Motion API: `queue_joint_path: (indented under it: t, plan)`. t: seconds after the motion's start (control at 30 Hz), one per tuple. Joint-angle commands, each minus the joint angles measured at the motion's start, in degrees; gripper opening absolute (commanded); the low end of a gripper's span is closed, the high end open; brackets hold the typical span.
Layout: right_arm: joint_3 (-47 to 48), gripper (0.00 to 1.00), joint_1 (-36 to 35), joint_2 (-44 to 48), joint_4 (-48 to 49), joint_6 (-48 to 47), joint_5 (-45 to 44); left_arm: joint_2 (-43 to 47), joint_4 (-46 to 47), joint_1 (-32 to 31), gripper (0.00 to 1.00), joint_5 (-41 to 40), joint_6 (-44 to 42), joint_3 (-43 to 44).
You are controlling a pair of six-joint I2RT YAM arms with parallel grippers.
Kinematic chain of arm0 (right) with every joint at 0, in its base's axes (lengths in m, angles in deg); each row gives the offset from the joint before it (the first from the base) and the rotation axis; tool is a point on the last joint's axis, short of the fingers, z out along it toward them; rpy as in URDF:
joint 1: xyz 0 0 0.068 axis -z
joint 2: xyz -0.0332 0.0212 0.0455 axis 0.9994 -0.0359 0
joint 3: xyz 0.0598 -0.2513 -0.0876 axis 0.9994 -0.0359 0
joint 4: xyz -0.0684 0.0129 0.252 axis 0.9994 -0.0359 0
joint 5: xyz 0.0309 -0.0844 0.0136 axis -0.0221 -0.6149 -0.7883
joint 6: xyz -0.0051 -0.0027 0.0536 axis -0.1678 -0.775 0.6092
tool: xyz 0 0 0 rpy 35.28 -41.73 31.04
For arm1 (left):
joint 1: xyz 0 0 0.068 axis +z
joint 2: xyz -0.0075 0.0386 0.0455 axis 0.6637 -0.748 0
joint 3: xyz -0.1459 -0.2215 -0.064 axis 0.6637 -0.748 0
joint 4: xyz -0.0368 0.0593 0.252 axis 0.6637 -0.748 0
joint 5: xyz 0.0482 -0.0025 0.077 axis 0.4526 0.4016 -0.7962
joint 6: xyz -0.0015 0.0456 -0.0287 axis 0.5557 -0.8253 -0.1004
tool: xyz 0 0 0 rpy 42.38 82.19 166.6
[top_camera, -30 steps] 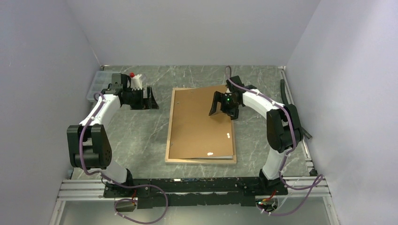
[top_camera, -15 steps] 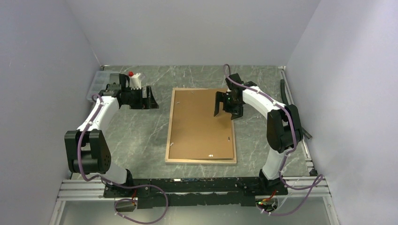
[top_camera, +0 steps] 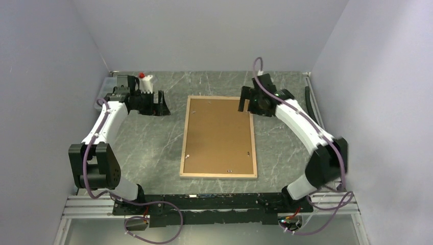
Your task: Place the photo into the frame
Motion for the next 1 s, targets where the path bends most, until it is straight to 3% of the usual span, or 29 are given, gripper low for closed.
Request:
queue_joint_path:
  t: [0.0,0.13,0.23,0.33,0.5,0.73,0.97]
  plan:
    - [-8.9,1.00,1.2,14.0,12.7,6.9,-5.6,1.4,-3.4,0.2,0.94,-3.0,-4.9,7.0]
    - [-15.0,0.96,0.5,15.9,16.7,11.5,3.0,1.1,-2.4,0.7,0.94,-0.3,-4.6,5.2]
    - [-20.6,0.88,-5.4,17.4,21.9,14.1,6.1,-1.2,-3.3,0.6,0.94,3.7,-3.8,3.9]
    - [-24.9,0.87,-11.5,19.0,27.4,18.1,7.8,-3.8,-3.2,0.3,0.89,6.6,-1.9,2.4]
    - [-30.1,0.77,-21.8,17.0,36.6,26.4,5.3,-7.8,-1.2,-0.7,0.79,10.4,0.4,-0.3]
    - [-29.1,0.73,-31.6,6.9,46.7,26.4,2.1,-15.8,-3.7,-4.3,0.53,13.1,-0.4,0.1]
    - [-23.8,0.72,-36.1,-3.3,49.6,22.7,2.6,-18.1,-1.6,-6.6,0.47,13.7,-1.0,-3.4]
